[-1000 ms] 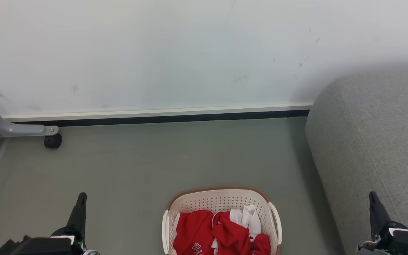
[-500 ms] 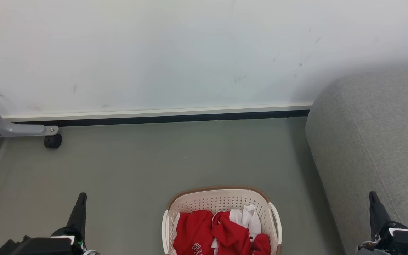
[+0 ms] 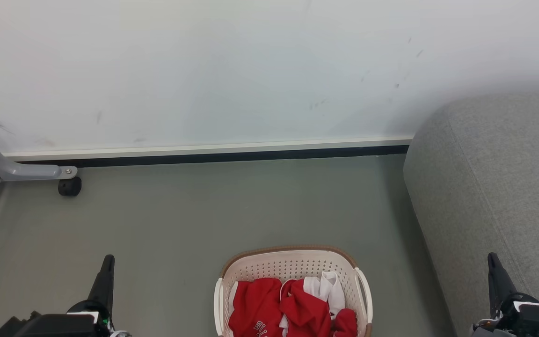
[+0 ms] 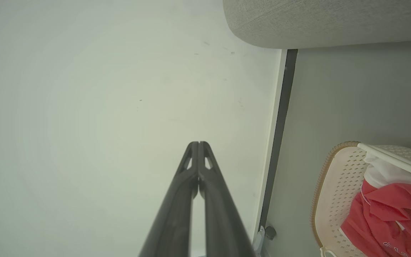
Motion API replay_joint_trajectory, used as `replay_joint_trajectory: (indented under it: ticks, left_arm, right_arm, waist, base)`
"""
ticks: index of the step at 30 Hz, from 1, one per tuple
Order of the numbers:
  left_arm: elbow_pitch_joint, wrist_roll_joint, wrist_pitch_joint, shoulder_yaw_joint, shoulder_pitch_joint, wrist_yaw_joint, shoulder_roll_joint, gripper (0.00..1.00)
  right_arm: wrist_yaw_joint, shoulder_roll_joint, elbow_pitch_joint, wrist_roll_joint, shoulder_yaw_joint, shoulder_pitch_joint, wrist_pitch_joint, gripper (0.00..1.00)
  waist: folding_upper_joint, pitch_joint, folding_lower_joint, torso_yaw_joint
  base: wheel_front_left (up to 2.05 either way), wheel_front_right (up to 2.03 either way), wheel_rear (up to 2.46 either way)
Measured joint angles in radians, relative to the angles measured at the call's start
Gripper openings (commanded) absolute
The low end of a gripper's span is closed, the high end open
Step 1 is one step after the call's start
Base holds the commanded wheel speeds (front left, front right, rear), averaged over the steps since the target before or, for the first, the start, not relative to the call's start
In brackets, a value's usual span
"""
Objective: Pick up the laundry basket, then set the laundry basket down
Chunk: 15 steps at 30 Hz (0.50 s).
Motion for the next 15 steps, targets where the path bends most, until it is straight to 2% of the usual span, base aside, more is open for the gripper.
replay_joint_trajectory:
  ticks: [15]
  left_arm:
    - [0.001, 0.000, 0.000, 0.000, 0.000, 0.000, 0.000, 0.00]
  right_arm:
    - [0.000, 0.000, 0.000, 0.000, 0.000, 0.000, 0.000, 0.00]
  waist:
    - [0.0000, 0.000, 0.0000, 0.000]
  base:
    - [0.00, 0.00, 0.00]
